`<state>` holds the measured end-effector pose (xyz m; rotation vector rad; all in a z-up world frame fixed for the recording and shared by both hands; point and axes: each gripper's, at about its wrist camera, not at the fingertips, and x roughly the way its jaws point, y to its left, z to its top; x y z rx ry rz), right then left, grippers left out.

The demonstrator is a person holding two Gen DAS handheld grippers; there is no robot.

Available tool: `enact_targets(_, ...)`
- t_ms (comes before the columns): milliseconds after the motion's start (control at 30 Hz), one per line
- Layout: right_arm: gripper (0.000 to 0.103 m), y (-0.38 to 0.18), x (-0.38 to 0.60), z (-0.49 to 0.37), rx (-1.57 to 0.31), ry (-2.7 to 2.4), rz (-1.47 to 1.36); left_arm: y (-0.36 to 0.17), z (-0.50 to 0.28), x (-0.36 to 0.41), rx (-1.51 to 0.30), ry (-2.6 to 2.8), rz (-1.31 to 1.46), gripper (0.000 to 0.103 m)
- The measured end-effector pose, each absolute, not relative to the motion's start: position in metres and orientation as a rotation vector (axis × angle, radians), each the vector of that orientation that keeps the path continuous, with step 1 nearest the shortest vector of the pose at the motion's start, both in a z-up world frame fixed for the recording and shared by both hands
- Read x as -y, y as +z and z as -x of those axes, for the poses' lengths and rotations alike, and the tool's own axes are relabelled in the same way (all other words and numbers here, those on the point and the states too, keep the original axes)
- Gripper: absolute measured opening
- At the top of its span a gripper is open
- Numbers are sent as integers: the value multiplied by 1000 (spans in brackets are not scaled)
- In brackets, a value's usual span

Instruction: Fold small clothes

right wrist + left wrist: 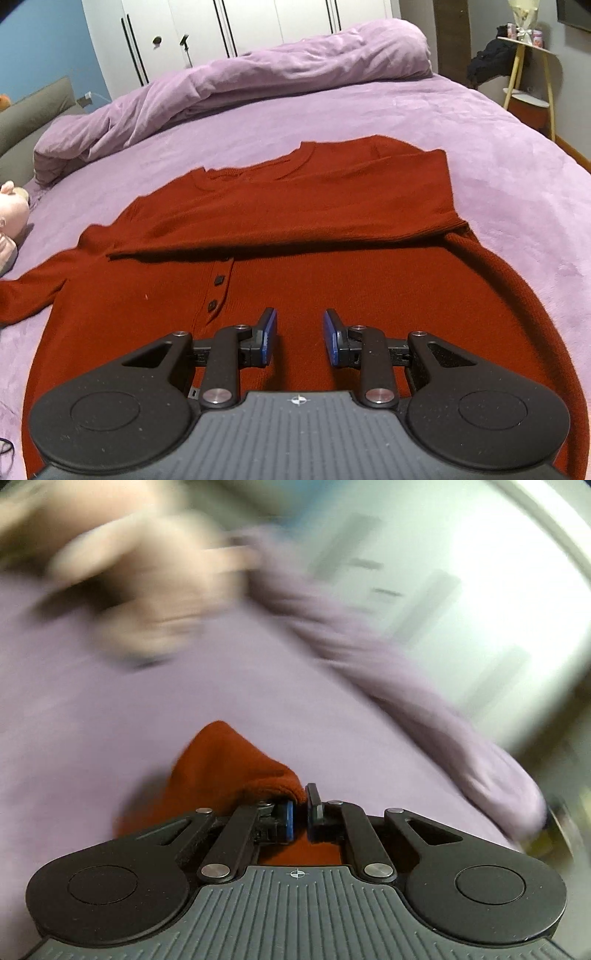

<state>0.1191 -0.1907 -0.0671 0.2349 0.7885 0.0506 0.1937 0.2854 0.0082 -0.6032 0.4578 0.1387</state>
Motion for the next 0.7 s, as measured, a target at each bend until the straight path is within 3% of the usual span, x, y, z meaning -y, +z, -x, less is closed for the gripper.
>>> enact_targets(167, 27, -62, 204, -114, -754, 43, -281, 43, -219, -124, -464, -232, 311, 10)
enact_targets(233, 27, -61, 210, -112, -745, 36, -293, 27, -233, -70, -565, -308, 223, 16)
enact_targets(300, 27, -61, 216, -112, -745, 30, -303, 1, -243, -33, -714, -354, 169, 28)
enact_targets(333, 27, -61, 219, -112, -748, 30, -312, -11, -240, -24, -751, -358, 156, 28)
enact_targets(533, 27, -66, 232, -133, -786, 117, -407, -43, -222, -54, -842, -188, 193, 38)
enact_targets(700, 48, -74, 229, -180, -804, 195, -598, -50, -216, -96, -853, -69, 225, 46)
